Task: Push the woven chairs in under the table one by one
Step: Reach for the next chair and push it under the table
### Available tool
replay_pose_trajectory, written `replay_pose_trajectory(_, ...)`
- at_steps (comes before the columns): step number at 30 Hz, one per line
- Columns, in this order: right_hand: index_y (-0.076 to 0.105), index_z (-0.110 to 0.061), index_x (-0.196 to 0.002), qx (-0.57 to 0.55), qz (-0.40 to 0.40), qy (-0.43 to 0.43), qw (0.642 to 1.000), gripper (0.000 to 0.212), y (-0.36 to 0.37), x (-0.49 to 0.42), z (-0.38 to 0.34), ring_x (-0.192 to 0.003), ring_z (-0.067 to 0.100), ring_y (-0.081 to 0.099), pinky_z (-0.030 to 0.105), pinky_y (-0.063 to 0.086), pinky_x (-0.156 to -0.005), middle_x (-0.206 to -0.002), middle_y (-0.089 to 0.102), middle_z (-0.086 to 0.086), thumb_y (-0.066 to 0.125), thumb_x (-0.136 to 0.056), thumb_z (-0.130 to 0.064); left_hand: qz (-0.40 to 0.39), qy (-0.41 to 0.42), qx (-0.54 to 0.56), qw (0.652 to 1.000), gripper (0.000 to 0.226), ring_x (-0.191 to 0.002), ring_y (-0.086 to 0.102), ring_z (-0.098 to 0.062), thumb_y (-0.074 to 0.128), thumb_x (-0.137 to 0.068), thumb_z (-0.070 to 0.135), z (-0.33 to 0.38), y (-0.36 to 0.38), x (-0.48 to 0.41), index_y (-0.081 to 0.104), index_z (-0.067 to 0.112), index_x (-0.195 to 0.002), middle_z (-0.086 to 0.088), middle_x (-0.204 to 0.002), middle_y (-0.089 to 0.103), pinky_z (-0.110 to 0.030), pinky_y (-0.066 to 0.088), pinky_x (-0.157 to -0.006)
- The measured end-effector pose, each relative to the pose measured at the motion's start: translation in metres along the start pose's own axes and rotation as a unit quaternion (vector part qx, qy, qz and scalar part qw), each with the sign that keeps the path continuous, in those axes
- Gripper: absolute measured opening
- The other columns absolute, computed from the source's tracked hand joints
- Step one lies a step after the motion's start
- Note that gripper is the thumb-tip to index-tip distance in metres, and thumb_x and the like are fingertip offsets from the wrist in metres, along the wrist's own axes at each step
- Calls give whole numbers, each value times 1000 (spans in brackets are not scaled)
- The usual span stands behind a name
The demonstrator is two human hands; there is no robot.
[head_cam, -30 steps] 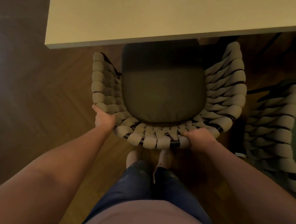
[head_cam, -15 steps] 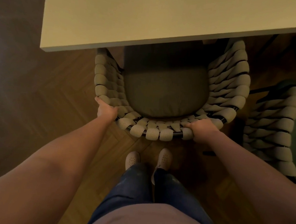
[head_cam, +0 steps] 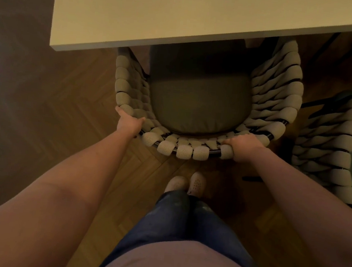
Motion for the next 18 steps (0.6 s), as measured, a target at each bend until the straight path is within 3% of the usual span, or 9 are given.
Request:
replay_pose_trajectory(2, 41, -39, -141, 8, 4, 11, 1000, 57, 0, 1, 0, -118, 20, 54, 42, 39, -105, -128, 58, -3, 61, -90, -27, -4, 15, -13, 1000, 102, -105, 58, -32, 62, -93, 36, -3, 2, 1, -20, 18, -152, -16, -144, 42, -42, 53, -89)
replay_pose_trajectory(6, 37, -38, -144, 5, -3, 38, 999, 59, 8, 8, 0, -125, 23, 50, 46, 33, -109, -135, 54, -1, 60, -91, -23, 3, 22, -41, 999, 107, -134, 40, -36, 67, -89, 37, -3, 4, 3, -15, 13, -153, -18, -155, 24, -44, 41, -103)
replay_pose_trajectory(12, 39, -35, -143, -43, 71, 47, 995, 59, 21, 25, 5, -130, 23, 44, 43, 28, -113, -141, 49, 0, 60, -90, -19, 27, 8, -52, 998, 105, -138, 33, -37, 68, -89, 32, 0, 12, 4, -13, 8, -153, -19, -156, 21, -45, 33, -110)
replay_pose_trajectory(15, 41, -32, -142, -71, 123, 22, 990, 59, 25, 32, 5, -134, 23, 39, 43, 20, -118, -142, 48, 1, 64, -88, -27, 83, 25, -135, 987, 101, -145, 18, -34, 65, -90, 35, 4, 14, 14, -7, 8, -154, -17, -159, 11, -47, 18, -117)
replay_pose_trajectory(18, 32, -29, -149, -109, 181, 1, 978, 69, 32, 50, 16, -145, 24, 23, 43, 10, -120, -153, 34, 4, 64, -89, -38, 115, 106, -242, 958, 90, -149, -4, -33, 58, -93, 36, 22, 39, 41, -2, 10, -155, -19, -161, -5, -52, 1, -119)
Point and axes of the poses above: each hand's wrist, its own x-axis away from the middle knuckle, its own y-axis out of the palm, z = x × y, the point moved 5 cm from there along -x, towards the middle knuckle
